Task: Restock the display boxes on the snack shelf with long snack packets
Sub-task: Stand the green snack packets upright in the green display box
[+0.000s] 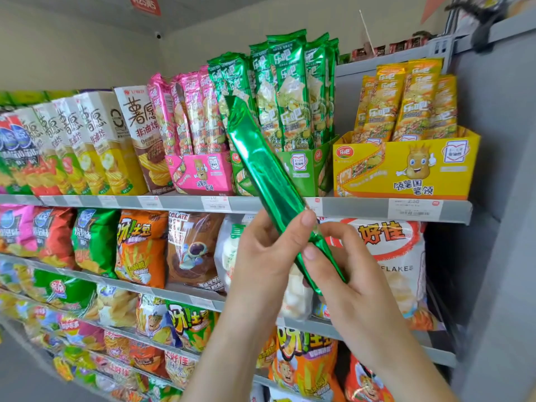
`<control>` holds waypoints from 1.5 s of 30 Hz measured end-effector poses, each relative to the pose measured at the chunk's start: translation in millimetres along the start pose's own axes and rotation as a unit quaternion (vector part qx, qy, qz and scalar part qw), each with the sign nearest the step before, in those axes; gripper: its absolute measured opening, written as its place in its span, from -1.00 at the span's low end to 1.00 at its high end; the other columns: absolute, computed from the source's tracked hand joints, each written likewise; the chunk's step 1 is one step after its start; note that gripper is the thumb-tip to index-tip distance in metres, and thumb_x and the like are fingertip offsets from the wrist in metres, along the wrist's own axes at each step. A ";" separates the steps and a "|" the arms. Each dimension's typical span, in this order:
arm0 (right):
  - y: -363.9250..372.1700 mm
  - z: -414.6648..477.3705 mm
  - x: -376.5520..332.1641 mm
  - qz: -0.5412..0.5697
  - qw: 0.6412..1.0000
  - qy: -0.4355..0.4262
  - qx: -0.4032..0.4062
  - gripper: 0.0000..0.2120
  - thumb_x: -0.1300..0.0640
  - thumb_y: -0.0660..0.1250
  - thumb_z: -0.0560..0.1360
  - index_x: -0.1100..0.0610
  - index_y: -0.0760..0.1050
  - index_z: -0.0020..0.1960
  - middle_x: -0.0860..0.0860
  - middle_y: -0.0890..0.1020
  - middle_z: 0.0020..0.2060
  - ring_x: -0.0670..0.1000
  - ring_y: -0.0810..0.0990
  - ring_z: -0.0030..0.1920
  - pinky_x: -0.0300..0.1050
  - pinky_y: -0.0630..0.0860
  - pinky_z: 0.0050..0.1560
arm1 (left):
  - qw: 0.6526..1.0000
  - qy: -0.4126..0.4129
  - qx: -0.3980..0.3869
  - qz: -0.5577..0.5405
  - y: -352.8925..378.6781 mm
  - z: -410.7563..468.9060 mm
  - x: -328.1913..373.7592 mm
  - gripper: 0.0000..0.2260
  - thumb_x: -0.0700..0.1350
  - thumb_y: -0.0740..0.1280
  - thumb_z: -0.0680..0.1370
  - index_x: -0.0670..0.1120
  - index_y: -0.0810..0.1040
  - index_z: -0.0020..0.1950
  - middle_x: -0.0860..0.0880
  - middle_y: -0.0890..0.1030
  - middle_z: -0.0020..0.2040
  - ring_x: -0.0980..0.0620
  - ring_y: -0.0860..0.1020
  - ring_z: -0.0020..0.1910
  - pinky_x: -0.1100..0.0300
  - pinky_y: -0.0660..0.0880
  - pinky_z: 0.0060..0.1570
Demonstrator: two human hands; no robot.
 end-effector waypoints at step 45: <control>-0.4 -6.5 13.0 0.143 0.989 0.034 -0.020 -0.69 0.07 0.56 0.27 -0.10 0.50 -0.08 -0.01 0.68 -0.01 0.00 0.66 0.00 -0.18 0.59 -0.07 | 0.996 0.005 -0.037 -0.075 -49.2 -24.1 -2.4 -0.63 -0.24 0.45 0.46 -0.20 0.49 0.23 -0.20 0.67 0.05 -0.19 0.65 0.05 -0.05 0.58 0.05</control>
Point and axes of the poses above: each hand's wrist, its own z-axis towards the middle knuckle, its own y-axis out of the palm, x = y × z, the point moved 5 cm from there along z, towards the middle knuckle
